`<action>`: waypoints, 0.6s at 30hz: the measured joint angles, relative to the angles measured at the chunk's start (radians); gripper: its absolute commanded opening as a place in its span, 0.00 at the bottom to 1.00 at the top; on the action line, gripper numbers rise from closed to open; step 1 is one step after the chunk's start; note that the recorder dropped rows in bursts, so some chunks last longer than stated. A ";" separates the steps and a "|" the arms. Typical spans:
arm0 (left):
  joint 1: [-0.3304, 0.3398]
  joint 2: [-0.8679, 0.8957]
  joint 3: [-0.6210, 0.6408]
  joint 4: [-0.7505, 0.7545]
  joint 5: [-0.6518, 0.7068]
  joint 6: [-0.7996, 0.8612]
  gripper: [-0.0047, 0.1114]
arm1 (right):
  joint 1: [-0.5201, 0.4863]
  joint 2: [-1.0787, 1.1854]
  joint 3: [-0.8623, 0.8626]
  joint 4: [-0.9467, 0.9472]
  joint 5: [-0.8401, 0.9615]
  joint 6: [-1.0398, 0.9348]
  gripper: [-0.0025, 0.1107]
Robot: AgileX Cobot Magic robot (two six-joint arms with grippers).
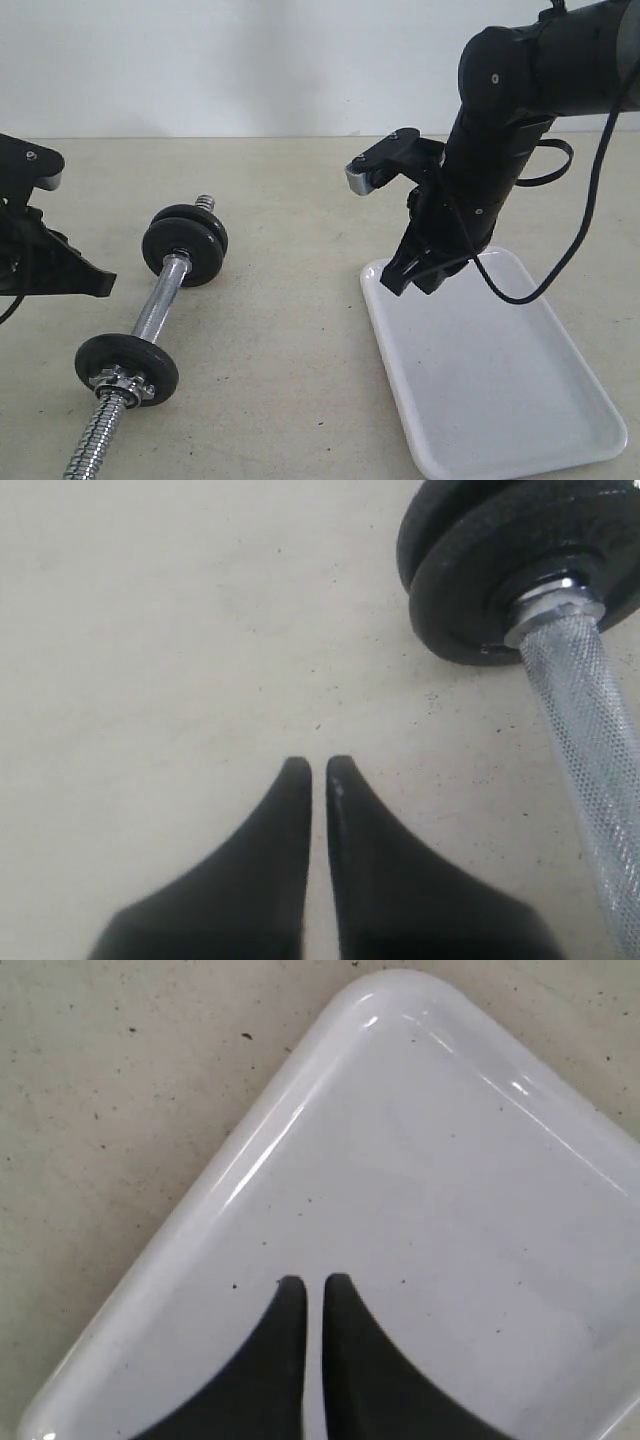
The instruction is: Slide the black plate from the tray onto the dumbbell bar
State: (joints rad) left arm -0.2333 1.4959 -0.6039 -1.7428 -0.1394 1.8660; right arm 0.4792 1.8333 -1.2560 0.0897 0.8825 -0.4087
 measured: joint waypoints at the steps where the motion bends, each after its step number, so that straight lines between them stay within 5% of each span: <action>1: 0.000 -0.009 0.004 0.000 0.000 0.000 0.08 | 0.000 0.000 0.000 0.000 0.000 -0.002 0.02; 18: 0.000 -0.090 0.036 0.000 0.008 -0.112 0.08 | 0.000 0.000 0.000 0.005 -0.022 -0.016 0.02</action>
State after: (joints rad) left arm -0.2333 1.4058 -0.5676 -1.7428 -0.1315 1.7543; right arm 0.4792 1.8333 -1.2560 0.0944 0.8604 -0.4249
